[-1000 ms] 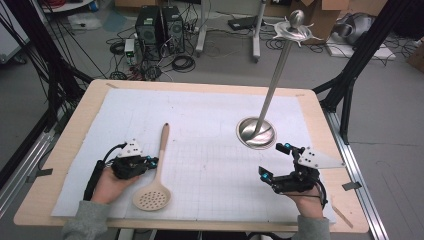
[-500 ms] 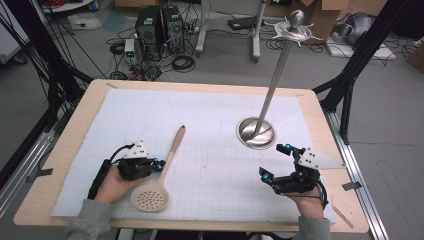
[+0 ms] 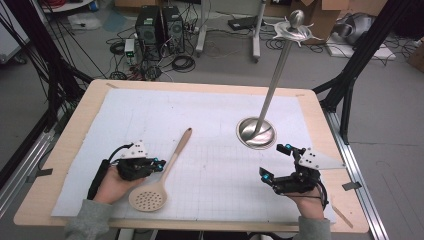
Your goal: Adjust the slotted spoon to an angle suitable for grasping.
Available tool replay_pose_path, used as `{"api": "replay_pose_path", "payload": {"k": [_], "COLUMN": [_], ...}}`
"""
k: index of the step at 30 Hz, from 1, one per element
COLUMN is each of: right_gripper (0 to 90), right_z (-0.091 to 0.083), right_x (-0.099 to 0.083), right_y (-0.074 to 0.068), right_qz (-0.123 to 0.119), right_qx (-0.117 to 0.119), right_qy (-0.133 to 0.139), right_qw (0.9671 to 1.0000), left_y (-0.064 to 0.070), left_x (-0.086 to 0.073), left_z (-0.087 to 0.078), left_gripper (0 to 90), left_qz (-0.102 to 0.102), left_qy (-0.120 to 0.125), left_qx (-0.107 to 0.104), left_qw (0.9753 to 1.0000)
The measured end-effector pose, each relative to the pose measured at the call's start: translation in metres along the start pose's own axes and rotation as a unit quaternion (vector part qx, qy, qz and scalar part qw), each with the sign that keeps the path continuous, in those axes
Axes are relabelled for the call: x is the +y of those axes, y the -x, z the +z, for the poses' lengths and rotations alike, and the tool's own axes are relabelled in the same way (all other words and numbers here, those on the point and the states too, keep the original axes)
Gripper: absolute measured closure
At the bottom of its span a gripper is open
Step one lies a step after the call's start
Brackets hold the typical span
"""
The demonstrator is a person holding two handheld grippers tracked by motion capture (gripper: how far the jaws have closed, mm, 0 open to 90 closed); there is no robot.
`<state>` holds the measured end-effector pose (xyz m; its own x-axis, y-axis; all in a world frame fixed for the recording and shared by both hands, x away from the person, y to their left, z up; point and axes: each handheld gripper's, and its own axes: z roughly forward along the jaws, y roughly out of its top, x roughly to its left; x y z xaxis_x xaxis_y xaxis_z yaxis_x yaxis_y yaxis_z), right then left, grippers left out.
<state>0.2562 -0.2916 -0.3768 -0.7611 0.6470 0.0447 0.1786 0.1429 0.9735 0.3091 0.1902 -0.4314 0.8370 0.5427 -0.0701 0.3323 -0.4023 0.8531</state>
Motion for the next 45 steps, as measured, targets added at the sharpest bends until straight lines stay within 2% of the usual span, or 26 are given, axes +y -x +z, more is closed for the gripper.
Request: {"api": "replay_pose_path", "payload": {"k": [2,4,9,17,26,35,42,45], "right_gripper": [1.5,1.5,1.5,1.5,1.5,1.5,1.5,1.5], "right_z": [0.0,0.001,0.0,0.0,-0.002,-0.001,-0.001,-0.001], "right_x": [0.0,0.0,0.0,0.0,0.0,0.0,-0.001,-0.001], "right_y": [0.001,0.0,-0.001,0.0,0.0,0.0,0.001,0.001], "right_qz": [-0.001,-0.002,-0.001,-0.002,-0.002,-0.001,0.0,-0.004], "right_qx": [0.0,0.0,0.002,0.001,0.0,0.001,0.001,0.0], "right_qy": [0.0,0.0,-0.002,-0.001,0.001,0.0,-0.001,0.001], "right_qw": [1.0,1.0,1.0,1.0,1.0,1.0,1.0,1.0], "left_y": [0.004,0.009,0.02,0.022,0.024,0.027,0.03,0.029], "left_x": [0.007,0.012,0.016,0.012,0.01,0.007,0.008,0.007], "left_z": [-0.004,-0.004,0.008,0.016,0.021,0.025,0.023,0.019], "left_gripper": [89.6,89.6,89.6,89.7,89.7,89.7,89.7,89.7], "left_qz": [-0.002,0.002,0.027,0.029,0.037,0.048,0.068,0.064], "left_qy": [0.014,0.016,-0.02,-0.043,-0.067,-0.095,-0.122,-0.127], "left_qx": [-0.009,-0.016,-0.025,-0.034,-0.031,-0.034,-0.03,-0.032], "left_qw": [0.9999,0.9997,0.9991,0.9981,0.9966,0.9938,0.9898,0.9894]}}
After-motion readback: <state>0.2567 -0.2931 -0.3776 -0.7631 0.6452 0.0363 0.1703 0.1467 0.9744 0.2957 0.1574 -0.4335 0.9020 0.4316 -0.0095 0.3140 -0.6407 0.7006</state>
